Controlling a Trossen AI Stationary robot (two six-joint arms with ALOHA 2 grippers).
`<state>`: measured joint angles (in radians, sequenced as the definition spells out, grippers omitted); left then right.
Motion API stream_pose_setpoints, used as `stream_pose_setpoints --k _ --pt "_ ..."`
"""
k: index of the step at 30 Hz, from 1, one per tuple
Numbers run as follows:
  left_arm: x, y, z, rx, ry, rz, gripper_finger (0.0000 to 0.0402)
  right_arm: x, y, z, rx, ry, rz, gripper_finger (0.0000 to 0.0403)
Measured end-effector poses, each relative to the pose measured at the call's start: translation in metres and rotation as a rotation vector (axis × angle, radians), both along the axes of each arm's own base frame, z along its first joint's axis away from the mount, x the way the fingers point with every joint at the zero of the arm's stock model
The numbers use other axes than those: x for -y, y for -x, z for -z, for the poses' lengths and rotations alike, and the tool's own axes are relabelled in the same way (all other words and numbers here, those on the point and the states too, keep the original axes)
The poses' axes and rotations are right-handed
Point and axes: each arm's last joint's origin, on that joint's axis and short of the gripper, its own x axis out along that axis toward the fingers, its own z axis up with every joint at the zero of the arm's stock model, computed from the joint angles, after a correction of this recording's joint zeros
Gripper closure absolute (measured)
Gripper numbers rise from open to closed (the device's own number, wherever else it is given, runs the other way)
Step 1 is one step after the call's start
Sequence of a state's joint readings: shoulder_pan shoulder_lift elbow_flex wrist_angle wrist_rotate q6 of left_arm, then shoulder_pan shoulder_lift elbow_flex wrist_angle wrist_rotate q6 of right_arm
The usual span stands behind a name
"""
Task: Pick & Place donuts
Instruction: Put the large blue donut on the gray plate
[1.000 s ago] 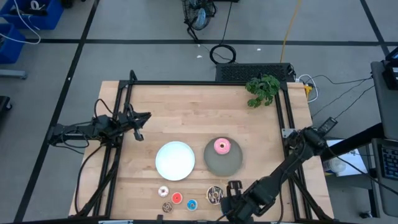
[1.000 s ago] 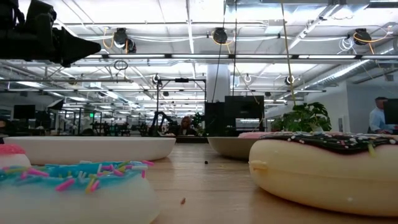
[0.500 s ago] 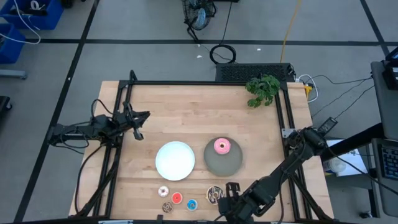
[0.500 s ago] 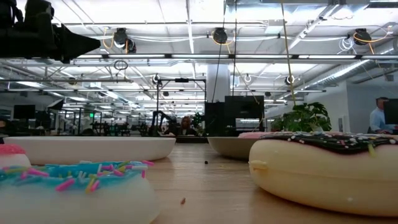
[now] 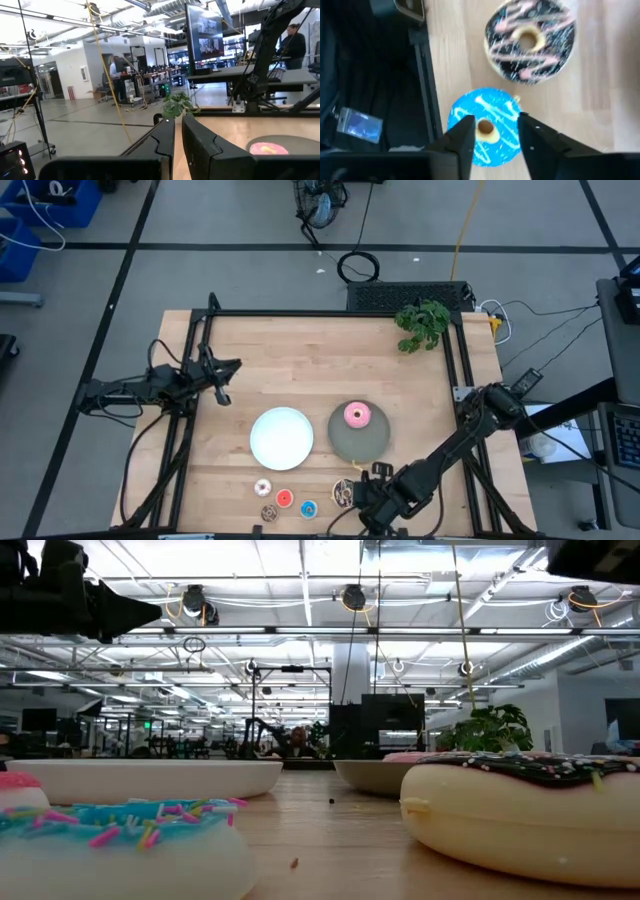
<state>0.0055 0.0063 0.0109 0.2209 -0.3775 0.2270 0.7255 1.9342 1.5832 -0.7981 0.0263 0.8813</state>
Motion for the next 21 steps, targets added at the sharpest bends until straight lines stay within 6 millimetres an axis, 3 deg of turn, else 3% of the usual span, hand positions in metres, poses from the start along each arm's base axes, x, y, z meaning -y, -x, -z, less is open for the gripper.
stream_pose_setpoints --k 8,21 --pt "0.000 0.000 0.001 -0.018 -0.024 -0.005 0.0360 0.002 0.009 0.017 -0.043 0.025 0.011 0.0194" --pt "-0.001 0.000 0.001 -0.023 -0.029 -0.040 0.0360 0.009 0.019 0.052 -0.100 -0.009 0.028 0.0188"
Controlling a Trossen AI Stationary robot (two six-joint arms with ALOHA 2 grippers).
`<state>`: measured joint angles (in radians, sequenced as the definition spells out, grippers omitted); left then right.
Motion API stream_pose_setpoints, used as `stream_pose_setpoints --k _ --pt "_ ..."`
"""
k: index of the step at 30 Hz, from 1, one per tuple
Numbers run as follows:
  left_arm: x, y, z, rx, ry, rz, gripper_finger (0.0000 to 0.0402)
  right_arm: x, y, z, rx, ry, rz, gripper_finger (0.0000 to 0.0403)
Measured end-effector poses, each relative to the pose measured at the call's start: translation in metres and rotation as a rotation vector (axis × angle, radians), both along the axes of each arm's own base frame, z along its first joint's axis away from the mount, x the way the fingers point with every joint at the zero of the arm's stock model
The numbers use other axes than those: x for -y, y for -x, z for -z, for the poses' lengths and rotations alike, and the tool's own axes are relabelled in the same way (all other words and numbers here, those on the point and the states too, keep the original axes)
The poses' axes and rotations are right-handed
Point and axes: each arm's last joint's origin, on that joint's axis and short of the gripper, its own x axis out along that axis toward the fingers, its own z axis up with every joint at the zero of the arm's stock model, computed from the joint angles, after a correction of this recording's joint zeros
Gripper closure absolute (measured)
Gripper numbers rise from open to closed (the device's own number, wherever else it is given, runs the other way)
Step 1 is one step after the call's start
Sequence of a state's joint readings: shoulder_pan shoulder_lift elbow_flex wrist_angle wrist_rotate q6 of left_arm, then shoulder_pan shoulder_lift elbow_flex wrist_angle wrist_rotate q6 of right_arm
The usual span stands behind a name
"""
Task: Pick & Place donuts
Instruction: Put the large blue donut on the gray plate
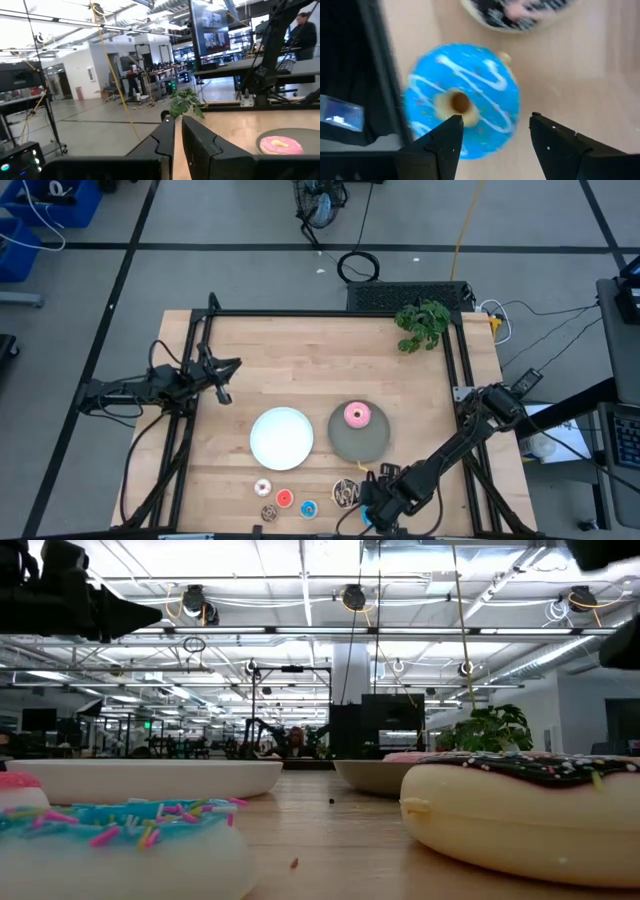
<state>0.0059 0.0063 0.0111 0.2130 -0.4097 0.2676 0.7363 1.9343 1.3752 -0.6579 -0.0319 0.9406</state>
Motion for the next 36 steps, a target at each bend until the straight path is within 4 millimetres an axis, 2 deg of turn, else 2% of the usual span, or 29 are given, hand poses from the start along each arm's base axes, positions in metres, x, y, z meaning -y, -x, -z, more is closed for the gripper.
stream_pose_setpoints --k 20,28,32,36 --pt "0.000 0.000 0.001 -0.007 0.014 0.000 0.0360 0.019 0.002 0.030 0.011 -0.028 0.076 0.0188" --pt "0.000 0.000 0.002 -0.011 0.013 0.000 0.0360 0.026 0.010 0.045 -0.018 -0.010 0.113 0.0190" --pt "0.000 0.000 0.002 -0.012 0.011 0.000 0.0360 0.027 0.011 0.046 -0.019 -0.005 0.106 0.0216" --pt "0.000 0.000 0.002 -0.012 0.011 0.000 0.0360 0.026 0.009 0.046 -0.004 -0.019 0.108 0.0279"
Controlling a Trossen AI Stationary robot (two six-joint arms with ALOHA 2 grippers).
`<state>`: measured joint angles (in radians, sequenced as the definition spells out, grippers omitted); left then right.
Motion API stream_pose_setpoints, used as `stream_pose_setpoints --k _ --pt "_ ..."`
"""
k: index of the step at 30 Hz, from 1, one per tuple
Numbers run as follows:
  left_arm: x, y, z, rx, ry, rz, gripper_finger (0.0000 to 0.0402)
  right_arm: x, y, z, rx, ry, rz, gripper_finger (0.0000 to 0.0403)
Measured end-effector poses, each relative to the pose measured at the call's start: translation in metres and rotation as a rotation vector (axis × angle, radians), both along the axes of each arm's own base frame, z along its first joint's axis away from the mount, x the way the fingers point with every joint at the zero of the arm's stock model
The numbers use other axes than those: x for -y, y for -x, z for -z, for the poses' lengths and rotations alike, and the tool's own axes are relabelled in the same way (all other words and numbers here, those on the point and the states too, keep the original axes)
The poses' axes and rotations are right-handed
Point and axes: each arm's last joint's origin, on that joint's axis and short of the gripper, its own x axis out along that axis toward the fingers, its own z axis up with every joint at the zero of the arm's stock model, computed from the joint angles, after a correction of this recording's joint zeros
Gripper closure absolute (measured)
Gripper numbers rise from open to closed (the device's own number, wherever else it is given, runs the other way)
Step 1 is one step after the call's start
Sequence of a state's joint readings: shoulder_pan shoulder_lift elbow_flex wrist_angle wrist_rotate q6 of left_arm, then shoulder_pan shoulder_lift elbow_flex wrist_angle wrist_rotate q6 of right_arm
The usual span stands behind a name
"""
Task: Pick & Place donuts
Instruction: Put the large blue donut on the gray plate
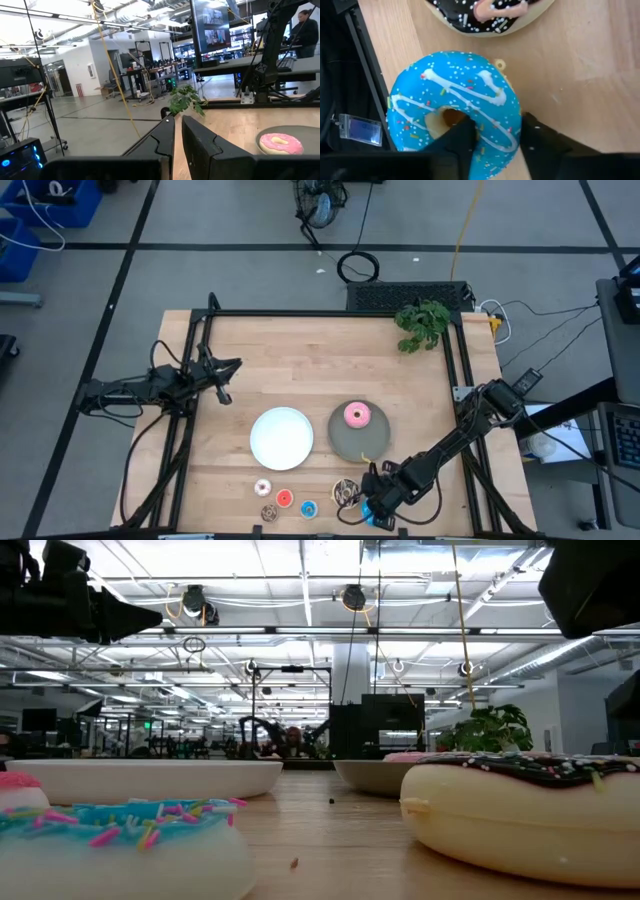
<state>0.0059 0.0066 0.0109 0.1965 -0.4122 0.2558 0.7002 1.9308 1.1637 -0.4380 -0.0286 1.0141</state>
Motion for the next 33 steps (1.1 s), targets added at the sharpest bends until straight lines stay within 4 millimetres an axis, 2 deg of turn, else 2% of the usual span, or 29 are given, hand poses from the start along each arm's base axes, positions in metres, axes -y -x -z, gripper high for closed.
stream_pose_setpoints --k 4,6,12,20,27,33 --pt "0.000 0.000 0.000 -0.003 0.000 0.000 0.0360 -0.002 -0.002 -0.001 0.008 -0.045 -0.015 0.0368" --pt "0.000 0.000 0.000 -0.004 0.000 0.000 0.0360 -0.004 -0.003 -0.004 0.016 -0.075 -0.036 0.0389" --pt "0.000 0.000 0.000 -0.004 0.001 0.001 0.0360 -0.002 -0.001 -0.023 0.052 -0.122 -0.052 0.0389" --pt "0.000 0.000 0.000 -0.006 -0.002 -0.009 0.0360 0.006 0.007 -0.073 0.150 -0.112 -0.028 0.0396" --pt "0.000 0.000 0.002 -0.016 0.005 -0.008 0.0360 0.010 0.008 -0.119 0.080 -0.025 -0.017 0.0398" --pt "0.000 -0.001 0.004 -0.029 0.036 -0.002 0.0360 0.008 0.004 -0.148 0.112 0.011 -0.035 0.0399"
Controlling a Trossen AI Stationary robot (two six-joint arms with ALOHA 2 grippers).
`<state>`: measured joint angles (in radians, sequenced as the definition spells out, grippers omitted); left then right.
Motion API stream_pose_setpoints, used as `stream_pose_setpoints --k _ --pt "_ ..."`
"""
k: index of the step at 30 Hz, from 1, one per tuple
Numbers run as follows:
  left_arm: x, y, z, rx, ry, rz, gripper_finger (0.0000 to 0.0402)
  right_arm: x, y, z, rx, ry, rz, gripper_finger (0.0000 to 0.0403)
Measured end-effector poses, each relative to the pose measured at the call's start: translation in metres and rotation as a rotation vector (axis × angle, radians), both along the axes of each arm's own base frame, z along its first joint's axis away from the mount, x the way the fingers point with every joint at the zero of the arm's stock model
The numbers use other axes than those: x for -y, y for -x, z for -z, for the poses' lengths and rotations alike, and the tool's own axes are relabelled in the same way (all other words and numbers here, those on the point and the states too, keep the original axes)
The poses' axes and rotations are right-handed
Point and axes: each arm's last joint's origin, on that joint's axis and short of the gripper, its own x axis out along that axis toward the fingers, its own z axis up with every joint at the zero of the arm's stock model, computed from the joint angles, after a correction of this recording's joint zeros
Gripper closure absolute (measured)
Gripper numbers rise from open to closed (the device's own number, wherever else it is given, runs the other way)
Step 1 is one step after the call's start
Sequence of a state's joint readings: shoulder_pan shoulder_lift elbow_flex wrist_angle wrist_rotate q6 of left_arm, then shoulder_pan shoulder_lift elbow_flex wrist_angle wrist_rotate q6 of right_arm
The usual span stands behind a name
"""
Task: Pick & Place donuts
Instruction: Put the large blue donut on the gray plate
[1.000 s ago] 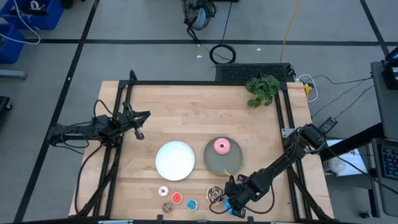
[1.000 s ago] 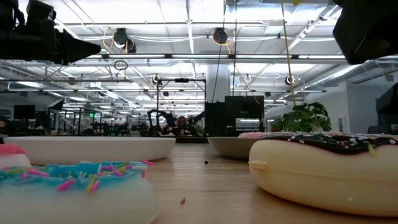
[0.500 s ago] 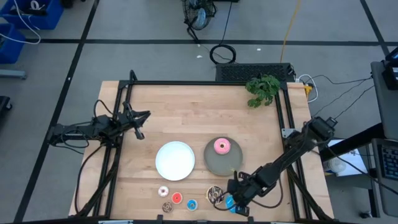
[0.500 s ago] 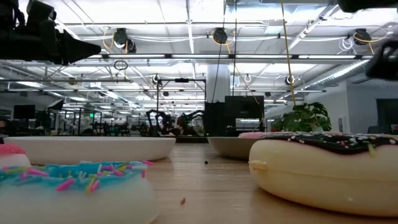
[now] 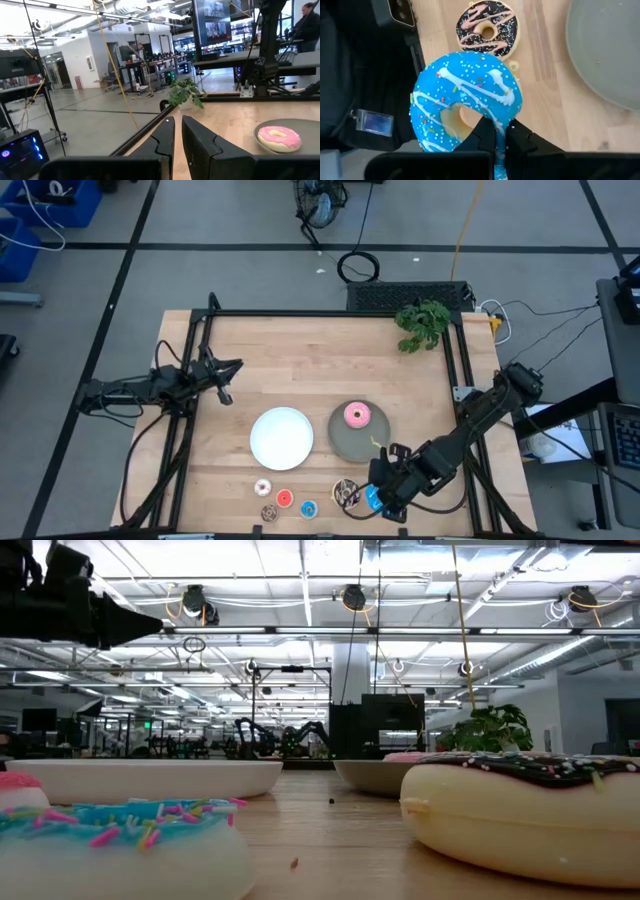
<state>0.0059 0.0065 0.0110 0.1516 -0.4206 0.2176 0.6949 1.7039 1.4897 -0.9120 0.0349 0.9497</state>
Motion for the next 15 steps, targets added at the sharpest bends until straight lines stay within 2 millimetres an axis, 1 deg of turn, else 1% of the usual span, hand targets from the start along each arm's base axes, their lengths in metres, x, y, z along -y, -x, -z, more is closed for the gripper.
stream_pose_setpoints --k 5,11,15 --pt "0.000 0.000 0.000 0.005 0.013 0.002 0.0360 -0.004 0.000 -0.007 0.030 -0.005 -0.004 0.0400" --pt "0.000 0.000 0.001 -0.005 0.013 0.002 0.0360 -0.004 0.004 -0.002 -0.017 0.036 -0.005 0.0400" --pt "0.000 0.000 0.003 -0.025 0.021 0.004 0.0360 0.003 -0.003 0.003 -0.035 0.063 -0.014 0.0400"
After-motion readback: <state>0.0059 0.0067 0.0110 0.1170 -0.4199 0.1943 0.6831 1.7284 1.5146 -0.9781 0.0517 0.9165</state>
